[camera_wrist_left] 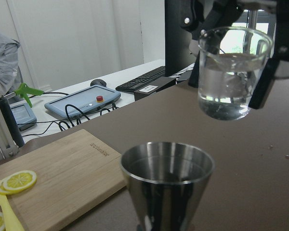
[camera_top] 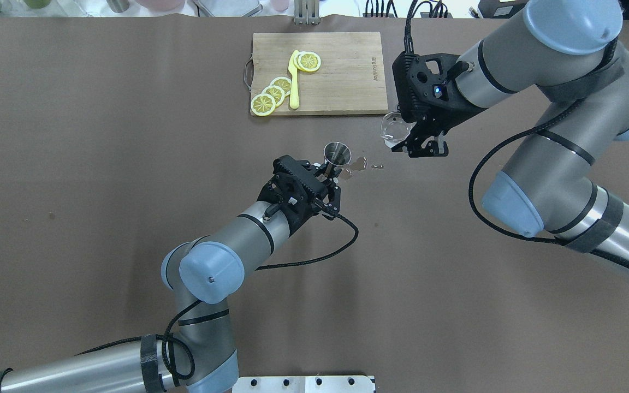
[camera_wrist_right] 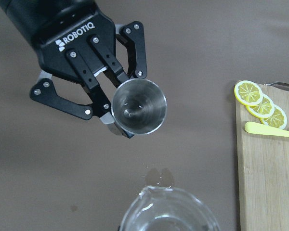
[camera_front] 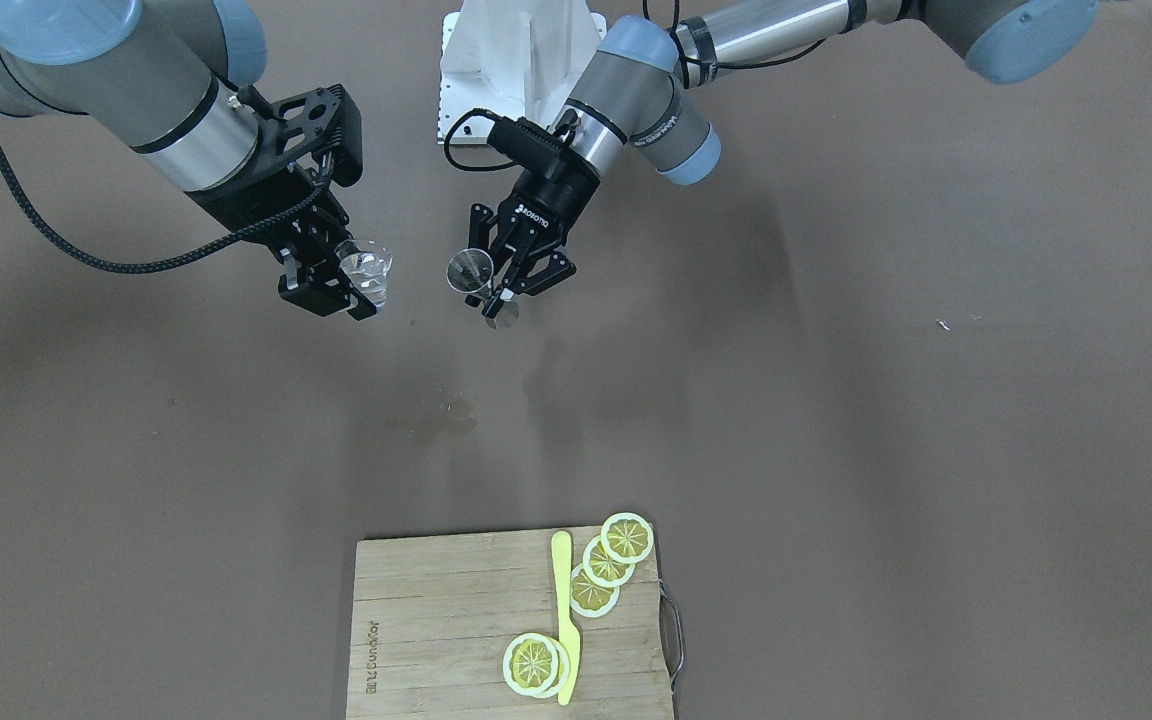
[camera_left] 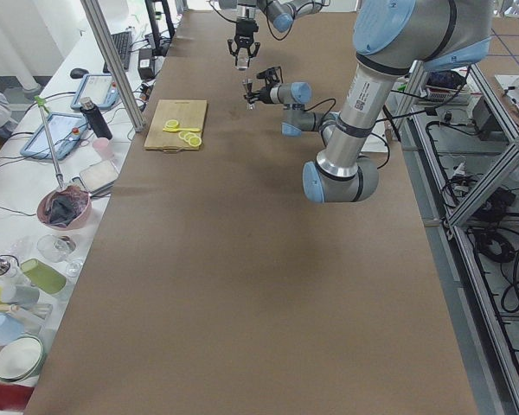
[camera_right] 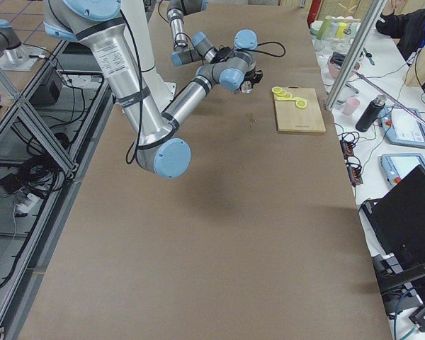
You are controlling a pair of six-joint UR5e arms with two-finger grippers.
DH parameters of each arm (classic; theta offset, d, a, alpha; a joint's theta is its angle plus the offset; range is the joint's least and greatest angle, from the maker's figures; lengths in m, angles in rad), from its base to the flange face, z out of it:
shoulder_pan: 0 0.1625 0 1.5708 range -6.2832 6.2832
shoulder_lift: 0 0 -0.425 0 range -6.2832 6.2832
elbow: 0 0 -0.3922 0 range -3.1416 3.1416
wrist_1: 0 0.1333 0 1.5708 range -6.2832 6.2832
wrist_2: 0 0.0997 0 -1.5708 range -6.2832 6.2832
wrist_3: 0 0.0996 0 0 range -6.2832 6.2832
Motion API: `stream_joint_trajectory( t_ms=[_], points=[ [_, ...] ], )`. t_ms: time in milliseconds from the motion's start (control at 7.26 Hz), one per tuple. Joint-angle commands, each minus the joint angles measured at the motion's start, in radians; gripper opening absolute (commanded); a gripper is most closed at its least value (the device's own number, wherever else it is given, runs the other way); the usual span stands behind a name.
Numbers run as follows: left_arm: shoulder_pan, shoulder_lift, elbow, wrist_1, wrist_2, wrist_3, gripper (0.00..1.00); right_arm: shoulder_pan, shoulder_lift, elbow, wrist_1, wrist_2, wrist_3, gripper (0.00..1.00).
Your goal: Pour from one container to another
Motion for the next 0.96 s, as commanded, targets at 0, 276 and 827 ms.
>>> stream_joint_trajectory(
  t_ms=[0, 276, 827],
  points=[
    [-0.002, -0.022, 0.032, 0.002, -0.006, 0.001, 0.0, -0.002, -0.003, 0.007, -0.001, 0.001, 0.005, 0.0],
    [-0.008, -0.041, 0.055, 0.002, 0.0, 0.0, 0.0, 0.0, -0.006, 0.009, -0.001, 0.006, 0.005, 0.0],
    [-0.007, -0.064, 0.059, 0.008, -0.004, 0.0, 0.0, 0.001, -0.001, 0.009, 0.004, 0.01, 0.011, 0.0]
  ],
)
